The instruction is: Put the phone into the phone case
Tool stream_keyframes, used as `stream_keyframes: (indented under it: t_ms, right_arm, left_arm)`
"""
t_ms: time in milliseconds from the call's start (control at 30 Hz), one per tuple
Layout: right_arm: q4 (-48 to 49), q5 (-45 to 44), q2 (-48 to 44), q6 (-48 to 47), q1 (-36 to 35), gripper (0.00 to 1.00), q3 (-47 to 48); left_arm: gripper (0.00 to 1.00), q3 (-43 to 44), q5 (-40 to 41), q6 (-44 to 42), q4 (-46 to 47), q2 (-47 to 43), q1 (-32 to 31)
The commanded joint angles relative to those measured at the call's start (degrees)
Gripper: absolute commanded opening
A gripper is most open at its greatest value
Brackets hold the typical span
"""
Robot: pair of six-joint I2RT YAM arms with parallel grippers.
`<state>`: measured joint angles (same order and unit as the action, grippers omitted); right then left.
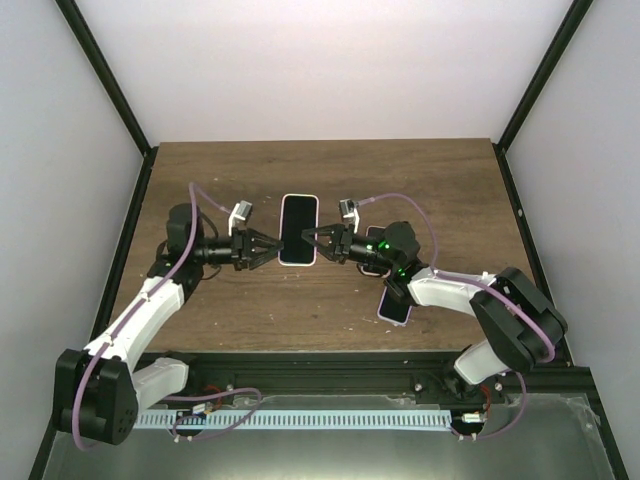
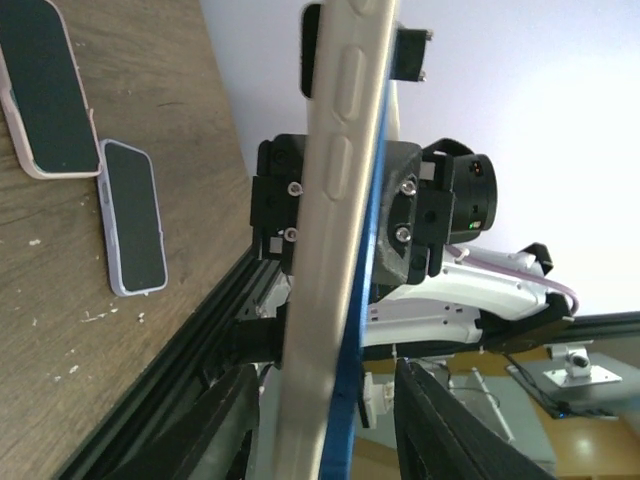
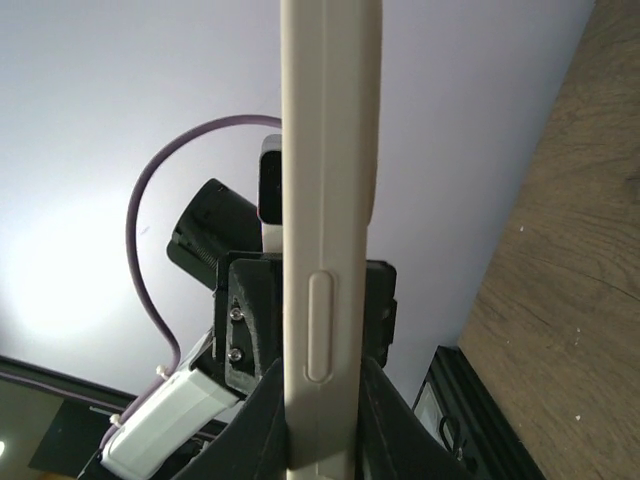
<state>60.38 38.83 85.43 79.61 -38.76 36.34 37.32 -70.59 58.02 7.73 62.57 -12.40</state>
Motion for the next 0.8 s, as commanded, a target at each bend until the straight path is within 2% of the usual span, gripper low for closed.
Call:
stream_keyframes:
  t_ms: [0,33,133,267,400,567,667,767]
  right_arm:
    - [2.02,-2.75,-1.73,-1.39,0.09,0.13,3.03]
    - [1.86,-2.79,-1.71,-1.47,0.09,0.13,3.1]
    - [0.19,-2.96,-2.24,-2.56,0.09,0.15,3.17]
    - [-3.49,-3.3,-3.34,-4.47,0.09,0.19,3.05]
    - [-5.32,-3.67,-4.41,-5.44,0.09,0.13,3.07]
    - [-6.9,-4.02,-5.53,-6.44,0.09,0.11,3.34]
    - [-7.3,-5.54,-6.12,-6.72,0.09,0.1,2.72]
    - [-6.8,-6.69,-5.9,-6.21,0.09,0.1,2.8]
  left_arm:
    - [0.29,-0.29,-0.97,-1.51,-0.57,0.09,-0.77]
    - [0.18,-0.16,-0.84,-2.19,-1.28,0.16,-0.78]
    - [0.01,1.68,0.36,-6.78,-7.35,0.42,-0.87]
    - [0.0,5.67,3.39,-14.35,-19.21,1.13,-0.95]
    - [0.0,7.34,4.15,-15.96,-21.72,1.59,-0.93]
    - [0.24,6.18,3.79,-12.79,-18.94,0.99,-0.98]
    - [0.44,3.66,2.15,-6.97,-13.18,1.27,-1.61]
    - [0.48,0.47,1.53,-0.87,-5.21,1.57,-3.38]
